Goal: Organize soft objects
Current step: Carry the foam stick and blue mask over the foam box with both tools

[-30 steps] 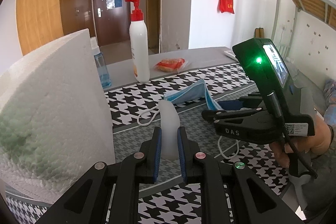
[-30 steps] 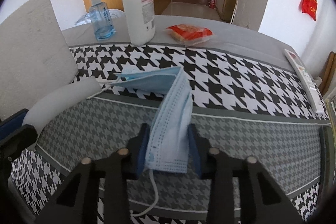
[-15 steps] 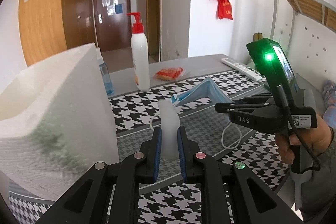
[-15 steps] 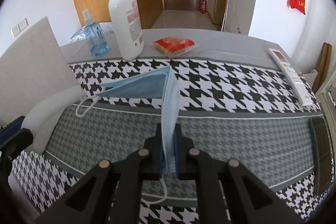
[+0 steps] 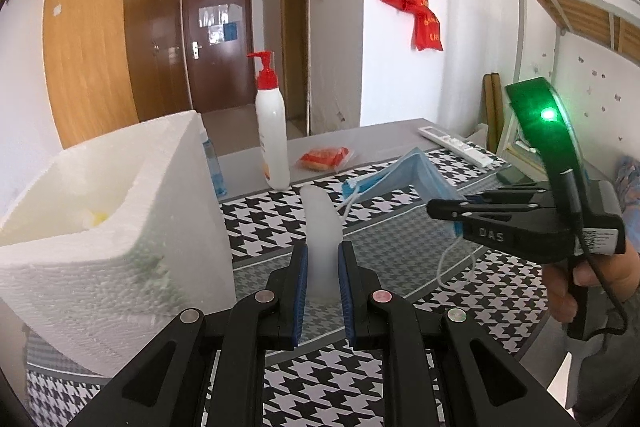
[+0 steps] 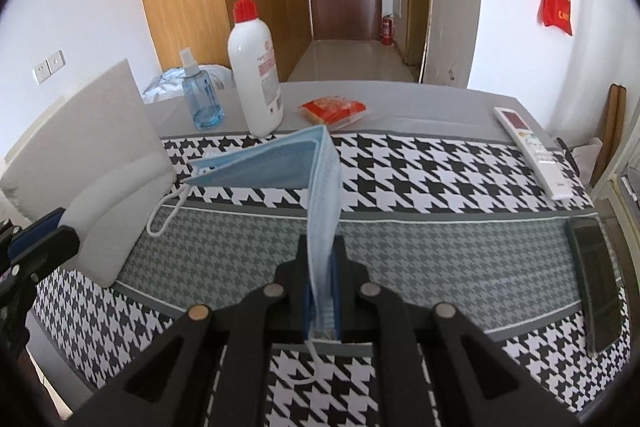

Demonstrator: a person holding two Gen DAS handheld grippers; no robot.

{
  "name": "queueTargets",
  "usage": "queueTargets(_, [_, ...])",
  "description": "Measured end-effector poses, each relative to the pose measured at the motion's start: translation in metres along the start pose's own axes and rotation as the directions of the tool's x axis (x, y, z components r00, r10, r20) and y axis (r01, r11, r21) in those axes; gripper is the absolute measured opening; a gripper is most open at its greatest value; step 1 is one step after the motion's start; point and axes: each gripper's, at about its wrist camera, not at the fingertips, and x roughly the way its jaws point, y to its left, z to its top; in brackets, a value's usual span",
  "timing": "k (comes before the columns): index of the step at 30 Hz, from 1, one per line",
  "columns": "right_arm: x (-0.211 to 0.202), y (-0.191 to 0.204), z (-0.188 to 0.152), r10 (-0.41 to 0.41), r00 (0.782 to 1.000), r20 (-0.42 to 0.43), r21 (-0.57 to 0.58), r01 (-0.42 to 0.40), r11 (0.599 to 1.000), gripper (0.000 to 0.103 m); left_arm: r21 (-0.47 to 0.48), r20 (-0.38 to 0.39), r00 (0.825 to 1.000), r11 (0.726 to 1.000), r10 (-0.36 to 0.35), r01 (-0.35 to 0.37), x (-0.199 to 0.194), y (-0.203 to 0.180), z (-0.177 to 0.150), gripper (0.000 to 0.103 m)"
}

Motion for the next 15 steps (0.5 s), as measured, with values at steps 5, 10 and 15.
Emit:
queueTargets(5, [-0.017,0.0,-0.003,-0.005,1.0,0.029,0.003,0.004,1.0,0.011,-0.005,0.003,1.0,1.0,0.007,-0.007,-0.003,0.0,-0.002,0.016])
queueTargets(10, [-0.028,0.001,-0.006,-0.011,0.999,0.051,0.011,0.01,1.0,0.011,-0.005,0.02,1.0,1.0,0.012,-0.012,-0.009,0.001,-0.001,0.016])
queueTargets(15, [-0.038,0.004,-0.007,-0.015,0.997,0.073,0.013,0.014,1.0,0.011,-0.009,0.037,0.999,1.0,0.019,-0.019,-0.016,0.005,-0.001,0.016])
